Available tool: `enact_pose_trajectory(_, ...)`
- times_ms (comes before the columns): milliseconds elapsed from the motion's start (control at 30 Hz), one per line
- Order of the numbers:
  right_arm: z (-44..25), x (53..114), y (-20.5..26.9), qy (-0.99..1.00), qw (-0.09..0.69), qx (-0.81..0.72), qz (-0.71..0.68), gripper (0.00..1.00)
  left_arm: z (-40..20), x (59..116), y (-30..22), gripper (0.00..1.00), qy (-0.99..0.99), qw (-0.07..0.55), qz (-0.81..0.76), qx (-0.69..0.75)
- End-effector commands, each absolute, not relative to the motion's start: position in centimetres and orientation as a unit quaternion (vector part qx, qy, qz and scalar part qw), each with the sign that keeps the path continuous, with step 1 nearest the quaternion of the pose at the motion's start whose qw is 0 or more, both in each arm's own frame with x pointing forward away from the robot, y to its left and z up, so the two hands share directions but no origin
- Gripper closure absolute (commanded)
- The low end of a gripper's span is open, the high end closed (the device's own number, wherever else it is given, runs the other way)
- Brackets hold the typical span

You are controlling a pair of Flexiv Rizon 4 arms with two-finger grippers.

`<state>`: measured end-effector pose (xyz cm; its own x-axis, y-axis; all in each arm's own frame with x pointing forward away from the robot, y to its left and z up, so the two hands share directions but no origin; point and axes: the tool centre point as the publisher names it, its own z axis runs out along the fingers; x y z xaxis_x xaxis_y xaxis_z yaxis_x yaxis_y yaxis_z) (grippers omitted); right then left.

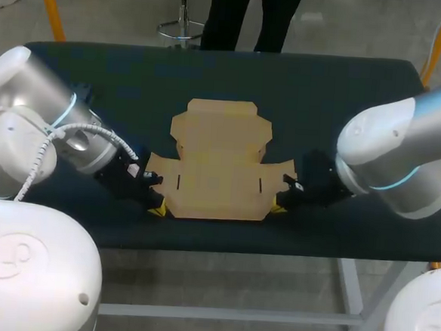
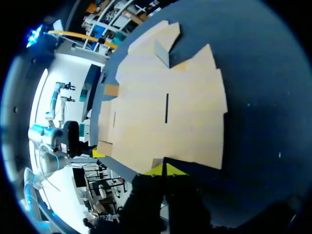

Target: Assemble the packaging by folding the flat box into shape, placing the metal phone stand inside, and closing the box properly

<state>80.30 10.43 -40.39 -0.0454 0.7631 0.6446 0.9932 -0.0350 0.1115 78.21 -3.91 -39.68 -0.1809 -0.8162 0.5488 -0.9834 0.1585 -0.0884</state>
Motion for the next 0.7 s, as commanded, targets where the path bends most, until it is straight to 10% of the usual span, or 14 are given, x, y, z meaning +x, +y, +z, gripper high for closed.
enact_pose_trajectory(33, -40.3, 80.2, 10.7, -0.665, 0.198, -0.662, -0.283, 1.0, -39.0, 77.9, -4.8, 1.0, -0.741, 0.177, 0.209, 0.612)
enact_pose_trajectory(700, -39.9, 80.2, 11.4, -0.672, 0.184, -0.663, -0.274, 1.0, -38.6, 78.5, -5.9, 1.0, -0.746, 0.164, 0.209, 0.611)
